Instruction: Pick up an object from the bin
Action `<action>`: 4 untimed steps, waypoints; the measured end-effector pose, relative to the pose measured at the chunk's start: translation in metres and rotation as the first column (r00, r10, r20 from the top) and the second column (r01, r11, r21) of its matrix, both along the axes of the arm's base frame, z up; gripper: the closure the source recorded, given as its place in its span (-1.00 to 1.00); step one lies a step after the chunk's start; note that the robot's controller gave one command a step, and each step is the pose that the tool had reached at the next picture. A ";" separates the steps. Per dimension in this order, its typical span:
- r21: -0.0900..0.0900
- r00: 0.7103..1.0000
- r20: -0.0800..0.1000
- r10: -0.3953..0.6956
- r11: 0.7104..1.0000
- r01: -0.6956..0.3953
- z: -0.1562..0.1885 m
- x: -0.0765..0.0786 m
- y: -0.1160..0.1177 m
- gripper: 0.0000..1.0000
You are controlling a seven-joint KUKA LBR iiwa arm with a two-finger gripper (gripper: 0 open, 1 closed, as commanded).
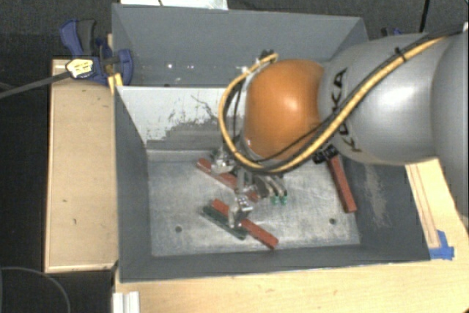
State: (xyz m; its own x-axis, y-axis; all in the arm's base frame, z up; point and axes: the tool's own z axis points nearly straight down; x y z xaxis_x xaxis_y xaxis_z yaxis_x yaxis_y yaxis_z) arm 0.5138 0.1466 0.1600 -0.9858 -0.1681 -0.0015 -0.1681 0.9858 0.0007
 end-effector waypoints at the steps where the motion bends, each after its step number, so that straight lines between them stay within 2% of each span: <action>1: -0.001 0.990 -0.001 -0.144 0.990 0.144 -0.014 -0.008 -0.018 -1.00; 2: 0.001 0.991 0.002 -0.132 0.991 0.132 -0.067 -0.028 -0.017 -1.00; 3: 0.003 0.937 0.007 -0.350 0.937 0.350 -0.086 -0.022 -0.008 1.00; 4: 0.003 0.936 0.007 -0.351 0.937 0.351 -0.086 -0.022 -0.008 1.00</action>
Offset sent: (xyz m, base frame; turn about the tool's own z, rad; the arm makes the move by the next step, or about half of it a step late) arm -0.0372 -0.0165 -0.0900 0.1868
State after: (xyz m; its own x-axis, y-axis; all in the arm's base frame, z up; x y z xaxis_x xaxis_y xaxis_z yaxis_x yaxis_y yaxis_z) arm 0.4917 0.1384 0.0737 -0.9821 0.1882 -0.0087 0.1882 0.9821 0.0027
